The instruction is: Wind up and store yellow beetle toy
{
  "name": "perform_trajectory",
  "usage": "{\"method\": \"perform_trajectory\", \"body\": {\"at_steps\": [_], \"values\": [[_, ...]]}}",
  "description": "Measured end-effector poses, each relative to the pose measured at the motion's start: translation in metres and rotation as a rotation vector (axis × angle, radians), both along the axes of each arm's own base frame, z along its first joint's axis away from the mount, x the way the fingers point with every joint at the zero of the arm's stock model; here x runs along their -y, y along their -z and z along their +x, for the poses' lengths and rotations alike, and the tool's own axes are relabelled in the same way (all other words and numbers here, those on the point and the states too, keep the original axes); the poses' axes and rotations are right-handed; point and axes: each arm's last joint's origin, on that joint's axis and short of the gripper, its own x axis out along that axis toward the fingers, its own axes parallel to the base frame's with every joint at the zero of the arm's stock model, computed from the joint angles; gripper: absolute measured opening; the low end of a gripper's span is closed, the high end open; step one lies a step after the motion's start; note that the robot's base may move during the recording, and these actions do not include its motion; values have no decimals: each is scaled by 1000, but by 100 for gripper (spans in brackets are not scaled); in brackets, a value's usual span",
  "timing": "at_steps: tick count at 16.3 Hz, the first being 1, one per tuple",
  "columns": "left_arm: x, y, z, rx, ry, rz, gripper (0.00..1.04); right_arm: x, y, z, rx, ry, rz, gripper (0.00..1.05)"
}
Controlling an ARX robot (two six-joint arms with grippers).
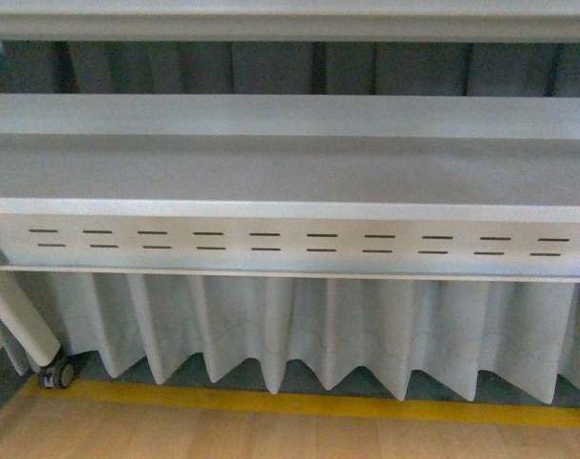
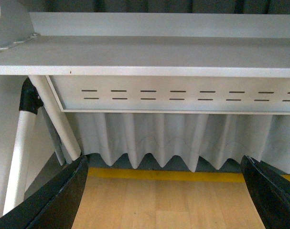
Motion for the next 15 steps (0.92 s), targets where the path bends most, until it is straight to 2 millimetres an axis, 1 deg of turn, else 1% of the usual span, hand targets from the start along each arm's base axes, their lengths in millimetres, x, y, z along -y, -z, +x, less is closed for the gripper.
{"method": "perform_trajectory", "body": {"at_steps": [15], "values": [[0, 0, 0, 1, 0, 0, 98, 0, 0, 0, 0, 0, 0, 98]]}}
